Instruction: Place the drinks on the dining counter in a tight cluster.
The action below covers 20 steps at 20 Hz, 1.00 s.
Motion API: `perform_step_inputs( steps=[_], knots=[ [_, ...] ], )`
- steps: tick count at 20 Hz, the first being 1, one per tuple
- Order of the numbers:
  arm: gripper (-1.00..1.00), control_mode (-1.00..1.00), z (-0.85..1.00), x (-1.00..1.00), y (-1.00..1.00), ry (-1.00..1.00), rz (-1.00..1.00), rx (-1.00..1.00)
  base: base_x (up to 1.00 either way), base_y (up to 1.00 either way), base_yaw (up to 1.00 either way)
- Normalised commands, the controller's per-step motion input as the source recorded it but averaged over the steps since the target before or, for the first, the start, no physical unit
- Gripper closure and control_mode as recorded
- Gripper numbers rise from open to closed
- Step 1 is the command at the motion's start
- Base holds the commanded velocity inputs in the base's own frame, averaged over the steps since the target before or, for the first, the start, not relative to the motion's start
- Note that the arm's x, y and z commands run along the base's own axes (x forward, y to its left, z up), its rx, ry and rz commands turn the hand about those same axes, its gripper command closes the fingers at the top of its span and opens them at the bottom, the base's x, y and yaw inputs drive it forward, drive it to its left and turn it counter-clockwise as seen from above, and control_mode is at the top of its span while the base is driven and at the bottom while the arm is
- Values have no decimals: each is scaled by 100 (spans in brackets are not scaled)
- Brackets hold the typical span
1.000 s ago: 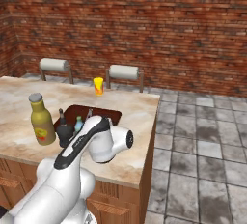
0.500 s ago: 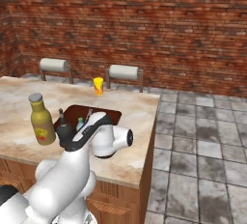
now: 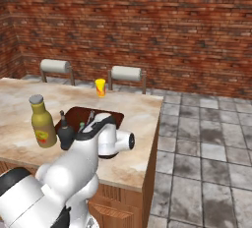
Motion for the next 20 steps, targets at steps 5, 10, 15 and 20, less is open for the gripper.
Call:
perform_step_inputs(
  steps=[5, 10, 15, 20],
  knots=[
    [100, -100, -21, 16, 13, -8, 0, 0, 0, 0, 0],
    [100, -100, -22, 16, 11, -6, 0, 0, 0, 0, 0],
    [100, -100, -24, 16, 2, -1, 0, 0, 0, 0, 0],
    [100, -100, -27, 1, 2, 0, 0, 0, 0, 0, 0]
  ],
)
